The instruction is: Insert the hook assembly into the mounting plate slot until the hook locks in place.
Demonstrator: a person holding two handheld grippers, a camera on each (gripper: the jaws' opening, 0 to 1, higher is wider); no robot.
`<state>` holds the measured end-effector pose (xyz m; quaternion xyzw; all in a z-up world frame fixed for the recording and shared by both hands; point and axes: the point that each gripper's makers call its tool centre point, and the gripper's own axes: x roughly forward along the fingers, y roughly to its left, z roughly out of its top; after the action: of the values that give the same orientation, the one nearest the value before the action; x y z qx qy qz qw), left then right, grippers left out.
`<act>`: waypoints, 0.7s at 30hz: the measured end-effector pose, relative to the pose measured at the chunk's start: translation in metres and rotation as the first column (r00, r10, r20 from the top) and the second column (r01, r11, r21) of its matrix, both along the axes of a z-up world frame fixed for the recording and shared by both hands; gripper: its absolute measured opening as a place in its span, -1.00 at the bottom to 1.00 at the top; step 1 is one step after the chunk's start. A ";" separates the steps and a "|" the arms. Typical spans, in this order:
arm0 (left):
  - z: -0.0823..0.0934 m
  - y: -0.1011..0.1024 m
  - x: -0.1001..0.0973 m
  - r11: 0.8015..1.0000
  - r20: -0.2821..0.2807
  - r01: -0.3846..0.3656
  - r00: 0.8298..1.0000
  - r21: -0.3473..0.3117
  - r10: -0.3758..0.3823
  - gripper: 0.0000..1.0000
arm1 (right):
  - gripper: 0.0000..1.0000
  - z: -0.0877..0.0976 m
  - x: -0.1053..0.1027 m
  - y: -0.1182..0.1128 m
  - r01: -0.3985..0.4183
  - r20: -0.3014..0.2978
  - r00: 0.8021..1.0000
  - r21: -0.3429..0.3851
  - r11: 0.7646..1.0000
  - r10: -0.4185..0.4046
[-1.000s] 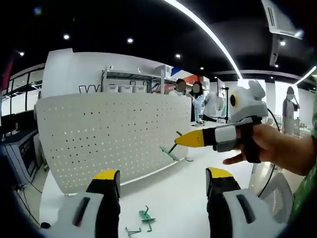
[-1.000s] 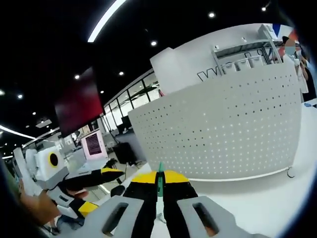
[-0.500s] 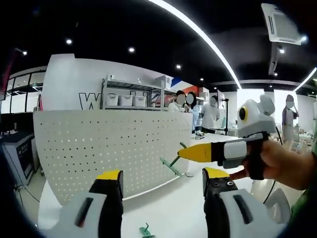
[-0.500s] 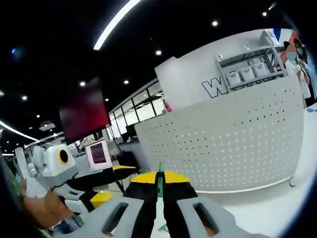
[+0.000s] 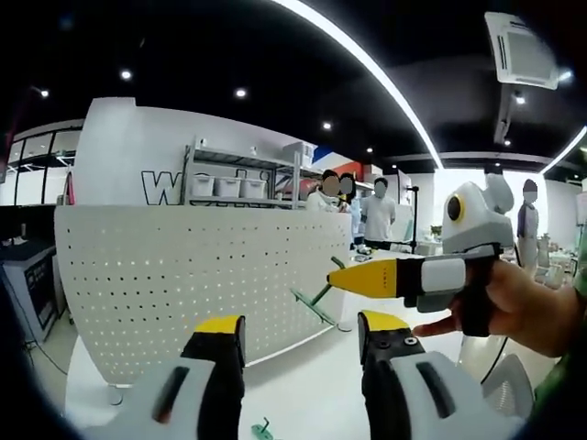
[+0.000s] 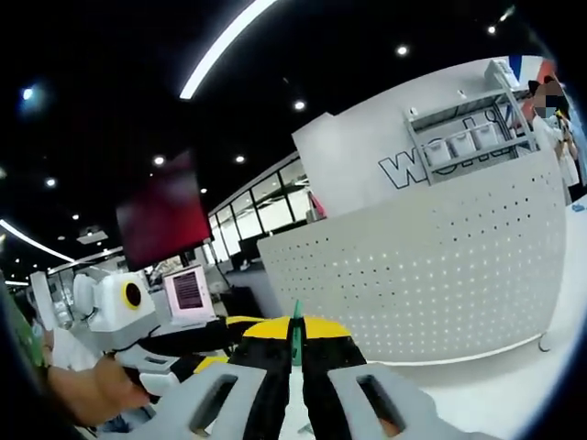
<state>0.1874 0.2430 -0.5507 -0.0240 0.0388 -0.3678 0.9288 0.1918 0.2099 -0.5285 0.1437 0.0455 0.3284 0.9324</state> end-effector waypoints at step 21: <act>0.002 -0.008 -0.006 0.999 -0.004 0.047 0.999 -0.026 -0.047 -0.61 | -0.97 0.003 -0.005 0.004 -0.013 0.007 1.000 0.014 1.000 0.013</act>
<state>0.1814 0.2350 -0.5490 -0.0362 0.0369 -0.3898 0.9194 0.1870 0.2141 -0.5258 0.1489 0.0407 0.3354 0.9293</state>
